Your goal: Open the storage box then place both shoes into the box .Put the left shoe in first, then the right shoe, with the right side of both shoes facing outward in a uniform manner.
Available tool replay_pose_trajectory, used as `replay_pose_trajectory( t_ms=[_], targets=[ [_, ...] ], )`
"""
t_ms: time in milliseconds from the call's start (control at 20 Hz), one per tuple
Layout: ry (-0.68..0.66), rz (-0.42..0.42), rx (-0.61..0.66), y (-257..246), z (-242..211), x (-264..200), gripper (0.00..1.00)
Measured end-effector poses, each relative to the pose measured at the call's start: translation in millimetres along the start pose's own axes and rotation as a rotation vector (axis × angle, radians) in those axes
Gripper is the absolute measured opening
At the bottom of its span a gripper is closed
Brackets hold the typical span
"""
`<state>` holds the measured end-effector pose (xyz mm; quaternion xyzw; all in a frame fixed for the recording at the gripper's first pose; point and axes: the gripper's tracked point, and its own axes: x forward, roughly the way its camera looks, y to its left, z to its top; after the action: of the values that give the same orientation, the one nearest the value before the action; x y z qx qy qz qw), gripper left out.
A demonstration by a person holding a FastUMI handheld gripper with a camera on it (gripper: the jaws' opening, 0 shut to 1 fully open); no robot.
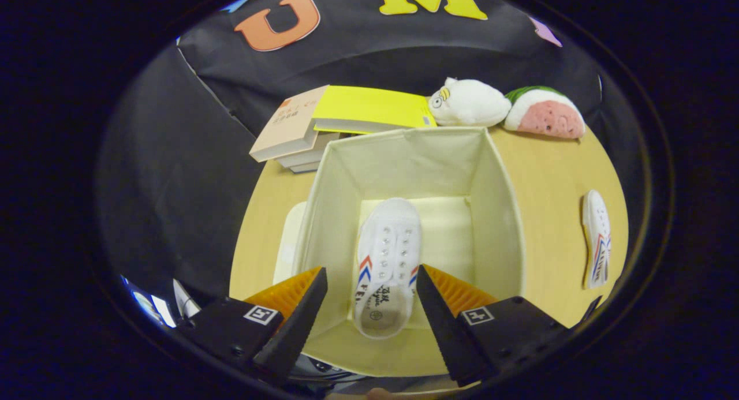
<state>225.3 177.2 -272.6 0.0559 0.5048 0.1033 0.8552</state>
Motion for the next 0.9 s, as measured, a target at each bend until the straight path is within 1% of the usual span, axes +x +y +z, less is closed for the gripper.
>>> replay_pose_trajectory(
  t_ms=[50, 100, 250, 450, 650, 800, 900],
  targets=[
    [-0.014, -0.004, -0.005, -7, 2, -10, 0.98],
    [-0.032, -0.009, -0.002, -16, 5, -19, 0.98],
    [-0.121, -0.005, 0.047, -49, 20, -47, 0.99],
    [-0.198, -0.041, 0.095, -112, 28, -72, 0.99],
    [-0.191, -0.086, 0.123, -174, 25, -78, 0.99],
    [-0.164, -0.16, 0.115, -224, 22, -80, 0.99],
    [-0.132, -0.188, 0.122, -252, 17, -77, 0.99]
  ],
)
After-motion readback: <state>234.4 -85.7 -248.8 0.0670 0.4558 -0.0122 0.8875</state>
